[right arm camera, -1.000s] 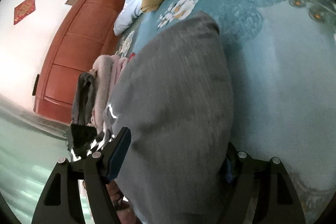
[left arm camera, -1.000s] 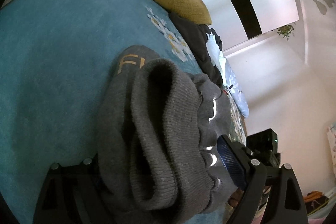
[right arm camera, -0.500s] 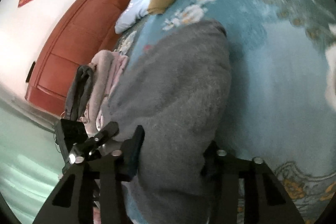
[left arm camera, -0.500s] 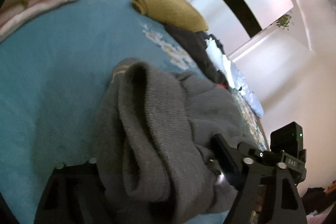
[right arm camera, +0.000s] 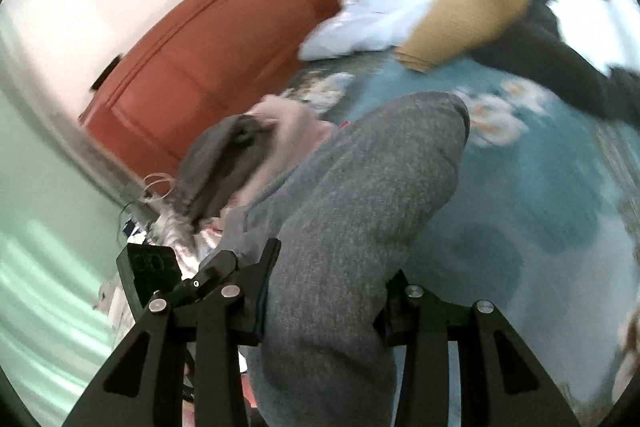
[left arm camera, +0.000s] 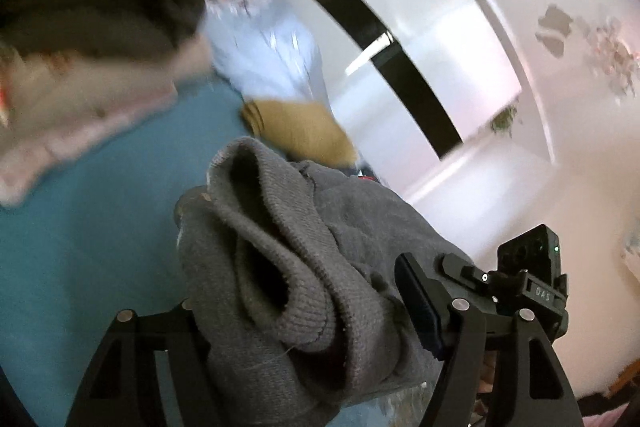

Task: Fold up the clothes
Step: 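Carry the folded sweatshirt with both tools toward the clothes stack by the headboard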

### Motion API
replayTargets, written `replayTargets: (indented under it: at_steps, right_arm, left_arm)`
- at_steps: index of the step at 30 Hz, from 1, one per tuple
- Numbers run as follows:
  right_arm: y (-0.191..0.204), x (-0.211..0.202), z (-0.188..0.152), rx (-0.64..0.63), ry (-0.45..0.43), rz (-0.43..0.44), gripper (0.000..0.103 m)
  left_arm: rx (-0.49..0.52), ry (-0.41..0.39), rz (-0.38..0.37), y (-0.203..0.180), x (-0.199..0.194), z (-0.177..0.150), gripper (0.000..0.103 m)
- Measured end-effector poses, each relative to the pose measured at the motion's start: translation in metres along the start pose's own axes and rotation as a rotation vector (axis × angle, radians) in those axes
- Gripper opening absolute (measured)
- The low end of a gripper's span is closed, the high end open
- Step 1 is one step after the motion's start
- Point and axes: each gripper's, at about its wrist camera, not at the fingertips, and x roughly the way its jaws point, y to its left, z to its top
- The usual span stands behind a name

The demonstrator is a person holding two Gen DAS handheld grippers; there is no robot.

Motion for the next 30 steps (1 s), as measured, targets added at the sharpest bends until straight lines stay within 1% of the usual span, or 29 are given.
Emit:
replayTargets:
  at_steps: [3, 5, 8, 9, 13, 14, 17, 20, 25, 27, 28, 30]
  right_arm:
    - [0.041, 0.018, 0.028, -0.094, 0.014, 0.052, 0.042]
    - [0.071, 0.032, 0.049, -0.173, 0.02, 0.089, 0.042]
    - [0.111, 0.063, 0.082, -0.265, 0.038, 0.135, 0.042]
    - [0.128, 0.077, 0.095, -0.302, 0.054, 0.155, 0.042]
    - [0.174, 0.116, 0.131, -0.405, 0.101, 0.222, 0.042]
    - [0.185, 0.129, 0.141, -0.43, 0.129, 0.237, 0.042]
    - [0.211, 0.166, 0.164, -0.488, 0.204, 0.258, 0.042]
    - [0.229, 0.207, 0.183, -0.534, 0.249, 0.258, 0.042]
    - [0.247, 0.246, 0.207, -0.588, 0.278, 0.296, 0.042]
    - [0.255, 0.258, 0.217, -0.617, 0.274, 0.314, 0.042]
    - [0.256, 0.257, 0.218, -0.627, 0.266, 0.331, 0.042]
    - [0.252, 0.266, 0.221, -0.628, 0.262, 0.366, 0.042]
  left_arm:
    - [0.044, -0.1, 0.046, -0.004, -0.042, 0.029, 0.074]
    - [0.068, -0.145, 0.078, -0.005, -0.061, 0.047, 0.074]
    - [0.089, -0.213, 0.146, -0.003, -0.085, 0.078, 0.074]
    - [0.092, -0.235, 0.167, -0.002, -0.093, 0.087, 0.074]
    - [0.091, -0.314, 0.242, 0.008, -0.116, 0.119, 0.074]
    - [0.09, -0.333, 0.267, 0.011, -0.121, 0.125, 0.074]
    - [0.074, -0.369, 0.302, 0.025, -0.123, 0.134, 0.074]
    - [0.063, -0.403, 0.327, 0.039, -0.118, 0.142, 0.075]
    - [0.094, -0.471, 0.391, 0.048, -0.105, 0.166, 0.075]
    - [0.123, -0.493, 0.408, 0.05, -0.1, 0.168, 0.075]
    - [0.139, -0.502, 0.42, 0.051, -0.099, 0.168, 0.075]
    - [0.135, -0.5, 0.43, 0.063, -0.092, 0.169, 0.076]
